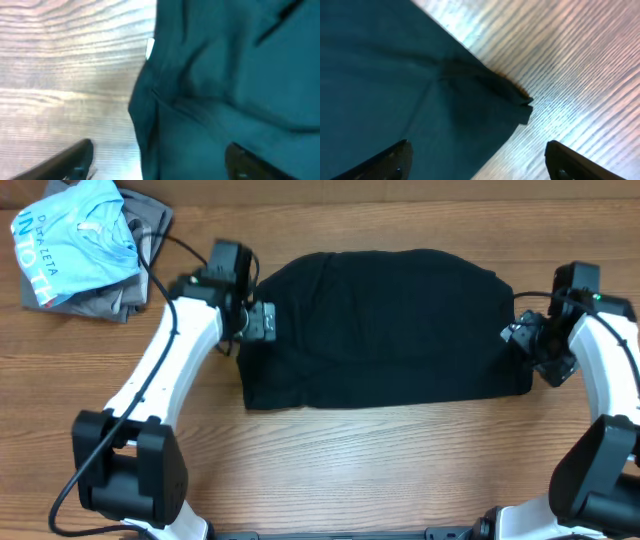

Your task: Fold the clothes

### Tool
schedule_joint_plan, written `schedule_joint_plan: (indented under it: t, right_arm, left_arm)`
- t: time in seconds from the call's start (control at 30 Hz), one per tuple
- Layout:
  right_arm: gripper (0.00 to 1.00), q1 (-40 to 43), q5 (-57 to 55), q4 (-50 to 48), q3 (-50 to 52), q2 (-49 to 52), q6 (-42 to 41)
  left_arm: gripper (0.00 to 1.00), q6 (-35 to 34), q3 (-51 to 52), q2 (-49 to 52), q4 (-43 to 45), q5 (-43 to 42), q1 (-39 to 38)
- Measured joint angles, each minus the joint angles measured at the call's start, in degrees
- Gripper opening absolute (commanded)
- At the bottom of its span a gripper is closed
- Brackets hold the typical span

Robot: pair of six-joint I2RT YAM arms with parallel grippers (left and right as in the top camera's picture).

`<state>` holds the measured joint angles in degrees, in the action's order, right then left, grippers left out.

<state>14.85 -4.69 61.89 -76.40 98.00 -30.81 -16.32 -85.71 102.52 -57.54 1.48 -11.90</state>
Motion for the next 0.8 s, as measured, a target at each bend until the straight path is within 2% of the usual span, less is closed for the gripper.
schedule_joint_plan:
  t: [0.07,0.1,0.2,0.27,0.43,0.7,0.8]
  right_arm:
    - [0.56,0.0,2.2,0.7,-1.5,0.0,1.9]
    - [0.45,0.0,3.4,1.0,-1.5,0.0,3.2]
    - [0.30,0.0,6.6,0.4,-0.4,0.0,5.0]
    - [0.27,0.0,8.1,-2.1,1.7,0.0,6.1]
    - [0.25,0.0,11.3,-8.0,7.6,0.1,7.0]
    - [0.20,0.0,12.9,-18.5,16.7,0.4,5.3]
    - [0.18,0.0,13.1,-20.5,18.2,1.6,4.5]
  left_arm:
    - [0.59,0.8,-2.5,-0.7,-3.5,-2.3,0.0]
    - [0.54,1.0,-2.8,-0.9,-5.5,-3.8,-0.1]
    - [0.25,1.7,-1.2,-1.1,-7.8,-9.1,-0.8]
    - [0.04,1.5,1.6,-0.7,-6.6,-12.4,-1.8]
    - [0.04,1.7,6.8,3.4,-4.2,-16.6,-2.9]
    - [0.04,1.7,7.7,15.3,-2.5,-17.1,-2.3]
    - [0.04,1.7,7.3,16.3,-3.0,-17.9,-1.3]
